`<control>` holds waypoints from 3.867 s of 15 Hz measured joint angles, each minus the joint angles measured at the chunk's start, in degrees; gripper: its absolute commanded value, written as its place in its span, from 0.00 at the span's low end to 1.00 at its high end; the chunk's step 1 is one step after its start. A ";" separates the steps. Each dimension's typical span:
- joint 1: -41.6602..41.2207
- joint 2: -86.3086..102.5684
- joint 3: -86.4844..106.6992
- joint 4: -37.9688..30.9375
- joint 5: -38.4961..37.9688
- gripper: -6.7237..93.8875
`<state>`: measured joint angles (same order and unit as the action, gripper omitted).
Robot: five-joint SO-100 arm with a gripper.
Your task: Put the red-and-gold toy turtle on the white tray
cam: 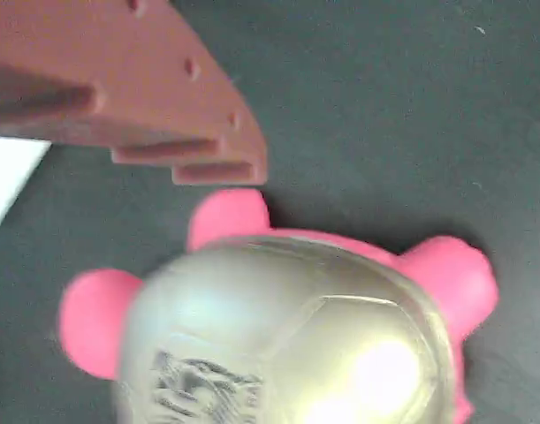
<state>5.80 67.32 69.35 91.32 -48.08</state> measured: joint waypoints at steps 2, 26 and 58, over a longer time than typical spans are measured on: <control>1.05 -1.32 -0.70 -0.35 0.00 0.80; 0.97 -10.20 5.27 -17.23 6.06 0.32; 28.21 -3.78 -22.06 1.76 28.92 0.07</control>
<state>34.01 63.54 47.29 93.08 -19.16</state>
